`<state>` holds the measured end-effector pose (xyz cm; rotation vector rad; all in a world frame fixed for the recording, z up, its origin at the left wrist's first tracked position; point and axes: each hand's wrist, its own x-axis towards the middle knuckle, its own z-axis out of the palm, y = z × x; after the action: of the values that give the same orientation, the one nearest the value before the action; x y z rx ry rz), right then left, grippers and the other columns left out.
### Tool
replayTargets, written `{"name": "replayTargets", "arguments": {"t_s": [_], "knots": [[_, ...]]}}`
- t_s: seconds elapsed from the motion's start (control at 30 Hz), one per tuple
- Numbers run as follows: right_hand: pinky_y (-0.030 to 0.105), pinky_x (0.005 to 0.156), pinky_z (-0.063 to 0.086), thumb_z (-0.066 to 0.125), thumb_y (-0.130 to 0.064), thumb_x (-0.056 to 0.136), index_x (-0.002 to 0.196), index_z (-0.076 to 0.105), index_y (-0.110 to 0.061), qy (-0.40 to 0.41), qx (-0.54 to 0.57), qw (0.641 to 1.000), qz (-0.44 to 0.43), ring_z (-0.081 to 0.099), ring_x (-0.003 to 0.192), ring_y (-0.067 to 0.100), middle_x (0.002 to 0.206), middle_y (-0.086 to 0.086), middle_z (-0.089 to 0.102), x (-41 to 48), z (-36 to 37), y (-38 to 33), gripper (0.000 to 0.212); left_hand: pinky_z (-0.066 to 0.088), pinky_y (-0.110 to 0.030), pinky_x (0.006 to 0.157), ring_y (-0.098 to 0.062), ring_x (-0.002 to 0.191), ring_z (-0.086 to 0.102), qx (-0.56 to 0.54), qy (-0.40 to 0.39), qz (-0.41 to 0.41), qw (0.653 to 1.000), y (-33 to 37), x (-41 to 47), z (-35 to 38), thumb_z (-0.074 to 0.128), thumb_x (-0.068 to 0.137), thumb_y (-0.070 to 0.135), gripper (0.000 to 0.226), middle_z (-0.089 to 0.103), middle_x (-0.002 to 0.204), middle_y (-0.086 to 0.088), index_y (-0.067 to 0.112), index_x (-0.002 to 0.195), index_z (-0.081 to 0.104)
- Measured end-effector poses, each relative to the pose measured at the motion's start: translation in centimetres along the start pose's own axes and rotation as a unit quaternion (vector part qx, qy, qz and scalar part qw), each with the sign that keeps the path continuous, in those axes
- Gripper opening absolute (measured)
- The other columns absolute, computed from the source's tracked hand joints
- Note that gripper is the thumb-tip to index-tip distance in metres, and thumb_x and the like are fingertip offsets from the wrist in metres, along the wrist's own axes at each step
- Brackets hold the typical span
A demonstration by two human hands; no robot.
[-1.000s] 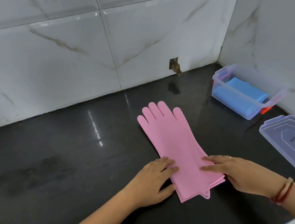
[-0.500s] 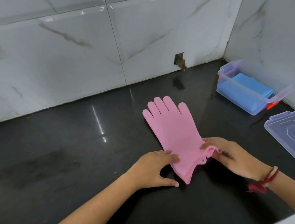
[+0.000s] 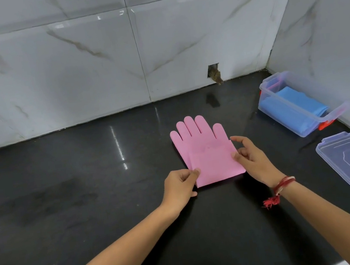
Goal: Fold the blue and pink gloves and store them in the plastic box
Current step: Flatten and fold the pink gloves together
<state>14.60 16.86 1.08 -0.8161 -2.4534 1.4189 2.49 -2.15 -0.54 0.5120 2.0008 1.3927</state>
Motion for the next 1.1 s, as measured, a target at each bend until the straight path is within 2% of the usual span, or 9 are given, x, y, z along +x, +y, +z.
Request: {"name": "replayTargets", "arguments": {"t_s": [0.13, 0.3, 0.47, 0.57, 0.63, 0.73, 0.8, 0.9, 1.1], "knots": [[0.03, 0.088, 0.046, 0.042, -0.019, 0.098, 0.135, 0.038, -0.028, 0.023, -0.076, 0.997, -0.024, 0.06, 0.1, 0.026, 0.109, 0.007, 0.065, 0.3, 0.6, 0.3, 0.039, 0.057, -0.036, 0.06, -0.007, 0.039, 0.049, 0.092, 0.034, 0.035, 0.995, 0.3, 0.1, -0.2, 0.057, 0.09, 0.041, 0.051, 0.047, 0.05, -0.006, 0.005, 0.055, 0.047], [0.03, 0.104, 0.035, 0.042, -0.021, 0.098, 0.14, 0.038, -0.027, 0.034, -0.106, 0.993, -0.051, 0.049, 0.126, 0.02, 0.138, 0.002, 0.052, 0.0, 1.0, 0.4, 0.042, 0.054, -0.025, 0.052, -0.01, 0.039, 0.054, 0.152, 0.02, 0.03, 0.988, 0.7, 0.7, -1.0, 0.063, 0.085, 0.042, 0.048, 0.061, 0.051, -0.005, 0.004, 0.056, 0.059], [0.038, 0.095, 0.05, 0.053, -0.023, 0.093, 0.143, 0.031, -0.025, 0.085, -0.183, 0.979, -0.022, 0.061, 0.107, 0.022, 0.14, 0.003, 0.048, 0.2, 1.1, -0.3, 0.055, 0.051, -0.027, 0.054, -0.009, 0.039, 0.05, 0.249, 0.041, 0.043, 0.967, 1.1, 1.2, -1.7, 0.065, 0.081, 0.047, 0.047, 0.052, 0.042, 0.005, 0.016, 0.049, 0.049], [0.037, 0.094, 0.05, 0.058, -0.025, 0.09, 0.142, 0.031, -0.025, 0.094, -0.307, 0.945, -0.065, 0.055, 0.116, 0.024, 0.15, 0.004, 0.031, 0.6, 0.8, -0.8, 0.059, 0.046, -0.028, 0.058, -0.011, 0.061, 0.05, 0.375, 0.101, 0.155, 0.908, 1.3, 1.0, -1.8, 0.065, 0.078, 0.047, 0.03, 0.053, 0.073, 0.009, 0.024, 0.073, 0.047], [0.037, 0.109, 0.035, 0.054, -0.017, 0.092, 0.141, 0.036, -0.025, 0.053, -0.376, 0.911, -0.158, 0.04, 0.134, 0.026, 0.154, 0.005, 0.029, 1.1, 0.0, -0.5, 0.054, 0.05, -0.038, 0.084, -0.018, 0.095, 0.057, 0.444, 0.098, 0.297, 0.84, 1.2, 1.3, -1.9, 0.065, 0.081, 0.037, 0.032, 0.057, 0.108, 0.003, 0.023, 0.107, 0.055], [0.027, 0.114, 0.013, 0.043, -0.019, 0.097, 0.144, 0.034, -0.03, -0.085, -0.416, 0.88, -0.214, 0.025, 0.144, 0.02, 0.156, -0.001, 0.025, 1.5, -1.5, 0.5, 0.049, 0.013, -0.043, 0.119, -0.021, 0.14, 0.03, 0.504, -0.067, 0.414, 0.755, 1.3, 2.6, -2.9, 0.053, 0.09, 0.04, 0.055, 0.043, 0.146, -0.003, 0.017, 0.139, 0.044], [0.023, 0.114, 0.005, 0.035, -0.034, 0.099, 0.146, 0.026, -0.034, -0.138, -0.36, 0.904, -0.183, 0.017, 0.145, 0.012, 0.158, -0.01, 0.017, 1.6, -2.1, 1.2, 0.048, -0.004, -0.033, 0.119, -0.012, 0.146, 0.005, 0.53, -0.189, 0.359, 0.745, 1.0, 3.6, -3.9, 0.044, 0.085, 0.067, 0.083, 0.02, 0.157, 0.003, 0.019, 0.149, 0.023], [0.026, 0.115, -0.001, 0.032, -0.069, 0.086, 0.147, 0.008, -0.043, -0.173, -0.354, 0.904, -0.165, 0.004, 0.143, 0.005, 0.156, -0.016, -0.001, 1.9, -2.2, 2.0, 0.071, -0.006, -0.026, 0.118, -0.005, 0.145, -0.004, 0.551, -0.217, 0.339, 0.731, 0.2, 4.5, -4.9, 0.047, 0.07, 0.081, 0.11, 0.002, 0.159, 0.006, 0.021, 0.152, 0.006], [0.026, 0.115, 0.002, 0.044, -0.075, 0.075, 0.149, 0.006, -0.037, -0.17, -0.358, 0.905, -0.154, 0.006, 0.144, 0.005, 0.156, -0.018, -0.001, 2.3, -2.3, 2.4, 0.092, -0.01, -0.026, 0.116, -0.011, 0.146, 0.008, 0.596, -0.173, 0.391, 0.68, 0.3, 5.7, -4.7, 0.03, 0.085, 0.073, 0.091, 0.011, 0.159, -0.003, 0.015, 0.151, 0.009]]}}
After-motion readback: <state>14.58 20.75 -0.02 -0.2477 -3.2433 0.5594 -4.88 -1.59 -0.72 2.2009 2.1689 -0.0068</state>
